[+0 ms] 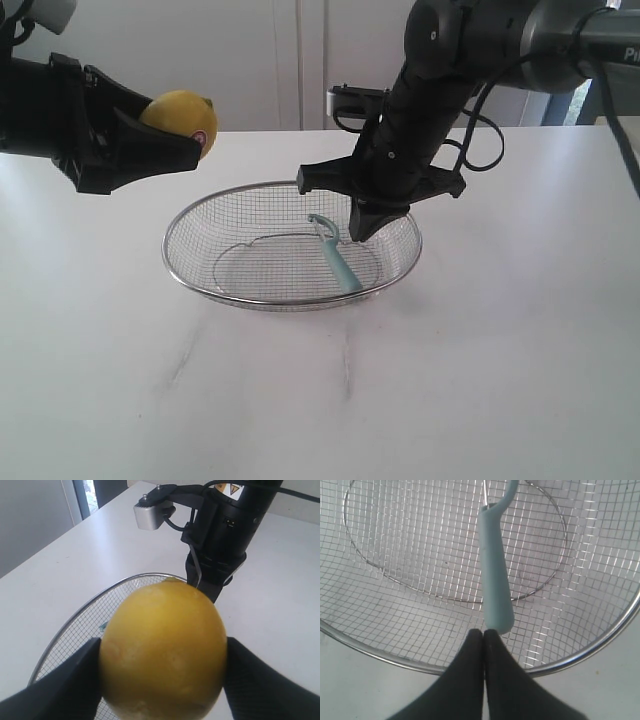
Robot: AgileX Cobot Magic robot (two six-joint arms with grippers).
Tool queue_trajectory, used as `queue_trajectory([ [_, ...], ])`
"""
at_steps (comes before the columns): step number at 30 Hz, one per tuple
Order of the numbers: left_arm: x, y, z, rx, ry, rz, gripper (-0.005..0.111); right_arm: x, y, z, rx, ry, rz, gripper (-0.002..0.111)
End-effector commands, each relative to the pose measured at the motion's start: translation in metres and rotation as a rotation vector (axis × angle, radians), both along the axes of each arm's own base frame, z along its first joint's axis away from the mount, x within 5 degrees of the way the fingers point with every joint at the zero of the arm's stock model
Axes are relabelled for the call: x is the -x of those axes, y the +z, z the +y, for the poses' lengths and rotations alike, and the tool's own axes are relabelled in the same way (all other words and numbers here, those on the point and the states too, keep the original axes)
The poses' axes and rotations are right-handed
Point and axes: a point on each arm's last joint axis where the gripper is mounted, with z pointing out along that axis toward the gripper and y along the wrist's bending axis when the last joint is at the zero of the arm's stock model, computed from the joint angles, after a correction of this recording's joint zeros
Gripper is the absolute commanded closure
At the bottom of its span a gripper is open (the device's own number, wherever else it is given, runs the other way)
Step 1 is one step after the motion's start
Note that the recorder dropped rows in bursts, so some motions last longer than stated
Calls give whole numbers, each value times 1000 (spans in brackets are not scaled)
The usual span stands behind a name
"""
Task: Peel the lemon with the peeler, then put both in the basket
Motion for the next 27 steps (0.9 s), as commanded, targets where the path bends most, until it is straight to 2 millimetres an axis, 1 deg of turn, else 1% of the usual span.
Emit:
queue_trajectory([
  [1, 2, 5, -1, 36, -5, 3, 107, 0, 5, -5, 6, -7, -2, 108],
  [8, 2, 5, -1, 35, -3, 3, 107, 1, 5, -6, 10, -19, 18, 108],
  [12, 2, 5, -1, 35, -3, 3, 107, 4, 4, -13, 32, -28, 77, 108],
  [18, 2, 5, -1, 35, -3, 3, 107, 0, 3, -37, 57, -72, 156, 108],
  [27, 2, 5, -1, 35, -3, 3, 107, -13, 3, -73, 53, -161, 168, 108],
])
